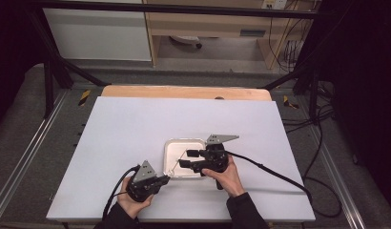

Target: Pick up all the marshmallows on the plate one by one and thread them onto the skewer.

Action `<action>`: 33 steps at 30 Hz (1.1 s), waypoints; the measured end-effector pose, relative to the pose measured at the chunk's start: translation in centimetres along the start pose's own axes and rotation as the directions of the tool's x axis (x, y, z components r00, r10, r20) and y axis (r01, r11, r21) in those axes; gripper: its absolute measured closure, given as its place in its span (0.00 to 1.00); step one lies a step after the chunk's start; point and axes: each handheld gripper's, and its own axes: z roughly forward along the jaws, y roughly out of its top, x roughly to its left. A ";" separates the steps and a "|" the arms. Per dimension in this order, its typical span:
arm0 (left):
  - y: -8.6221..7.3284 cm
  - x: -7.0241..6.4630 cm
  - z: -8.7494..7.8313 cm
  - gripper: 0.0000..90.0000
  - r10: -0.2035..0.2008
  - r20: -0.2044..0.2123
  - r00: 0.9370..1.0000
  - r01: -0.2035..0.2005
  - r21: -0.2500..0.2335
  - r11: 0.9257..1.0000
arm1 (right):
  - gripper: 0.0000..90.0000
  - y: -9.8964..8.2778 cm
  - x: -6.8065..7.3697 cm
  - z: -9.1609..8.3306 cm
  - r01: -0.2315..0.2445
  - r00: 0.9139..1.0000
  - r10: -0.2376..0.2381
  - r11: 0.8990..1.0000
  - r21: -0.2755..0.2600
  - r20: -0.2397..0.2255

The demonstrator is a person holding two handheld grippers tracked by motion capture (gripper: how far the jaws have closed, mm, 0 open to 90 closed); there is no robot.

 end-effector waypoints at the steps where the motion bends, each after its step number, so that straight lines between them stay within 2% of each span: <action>1: 0.0 0.1 -0.1 0.98 -0.001 0.000 1.000 0.001 -0.002 1.000 | 0.37 0.0 0.0 -0.1 0.005 1.000 -0.005 1.000 -0.006 0.007; 3: 0.0 0.1 -0.2 0.98 -0.004 -0.004 1.000 0.004 -0.006 1.000 | 0.31 0.1 -0.1 -0.4 0.007 1.000 -0.007 1.000 -0.009 0.025; 8: 0.0 0.2 -0.3 0.98 -0.010 -0.006 1.000 0.010 -0.011 1.000 | 0.18 -0.4 -0.4 -1.0 0.046 0.995 -0.047 0.999 0.015 0.090; 11: 0.0 0.2 -0.4 0.98 -0.014 -0.008 1.000 0.014 -0.016 1.000 | 0.13 -0.8 -0.7 -1.6 0.048 0.992 -0.050 0.999 0.016 0.115; 14: 0.1 0.3 -0.4 0.98 -0.015 -0.010 1.000 0.015 -0.017 1.000 | 0.09 -1.3 -1.2 -2.3 0.058 0.986 -0.062 0.998 0.030 0.156; 21: 0.1 0.2 -0.4 0.98 -0.009 -0.009 1.000 0.009 -0.014 1.000 | 0.04 -2.8 -2.3 -4.2 0.057 0.976 -0.069 0.996 0.061 0.207; 27: 0.3 0.3 -0.5 0.98 -0.006 -0.008 1.000 0.006 0.001 1.000 | 0.02 -4.1 -3.4 -6.0 0.033 0.964 -0.054 0.996 0.084 0.260; 33: 0.7 0.5 -0.7 0.98 -0.013 -0.011 1.000 0.013 0.002 1.000 | 0.01 -5.7 -4.3 -7.5 0.034 0.957 -0.065 0.993 0.113 0.282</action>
